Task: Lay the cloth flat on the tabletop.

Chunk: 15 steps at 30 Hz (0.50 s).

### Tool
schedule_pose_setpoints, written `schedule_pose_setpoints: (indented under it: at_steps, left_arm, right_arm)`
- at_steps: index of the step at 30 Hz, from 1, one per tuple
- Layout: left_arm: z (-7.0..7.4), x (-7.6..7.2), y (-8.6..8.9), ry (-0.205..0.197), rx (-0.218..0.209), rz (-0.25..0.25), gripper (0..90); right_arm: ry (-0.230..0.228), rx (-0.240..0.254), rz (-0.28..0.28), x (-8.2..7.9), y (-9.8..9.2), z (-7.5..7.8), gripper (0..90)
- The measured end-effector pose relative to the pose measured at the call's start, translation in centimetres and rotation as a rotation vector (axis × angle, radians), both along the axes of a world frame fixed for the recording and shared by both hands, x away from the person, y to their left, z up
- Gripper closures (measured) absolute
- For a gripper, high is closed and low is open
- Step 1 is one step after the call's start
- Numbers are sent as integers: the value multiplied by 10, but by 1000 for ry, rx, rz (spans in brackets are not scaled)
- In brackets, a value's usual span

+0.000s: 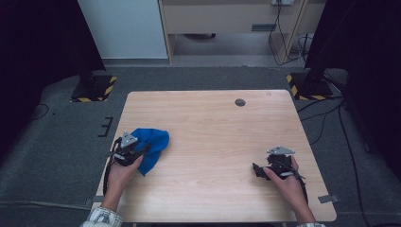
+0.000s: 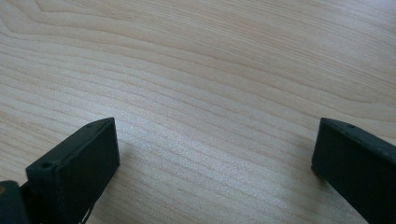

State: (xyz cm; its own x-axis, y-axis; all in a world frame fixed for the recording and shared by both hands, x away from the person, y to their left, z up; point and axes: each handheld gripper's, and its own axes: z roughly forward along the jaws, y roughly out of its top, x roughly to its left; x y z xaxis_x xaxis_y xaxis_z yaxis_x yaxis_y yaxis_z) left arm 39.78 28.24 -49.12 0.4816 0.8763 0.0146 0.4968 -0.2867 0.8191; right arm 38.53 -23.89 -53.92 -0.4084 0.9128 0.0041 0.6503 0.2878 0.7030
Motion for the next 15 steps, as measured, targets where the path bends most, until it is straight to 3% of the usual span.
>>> schedule_pose_setpoints:
  at_steps: [8,15]
  left_arm:
    - [18,-4,-38,-31,-13,-88,706]
    - [22,6,-78,-25,-23,-161,706]
  right_arm:
    - [-1,0,2,0,0,0,9]
    - [-1,0,5,0,0,0,8]
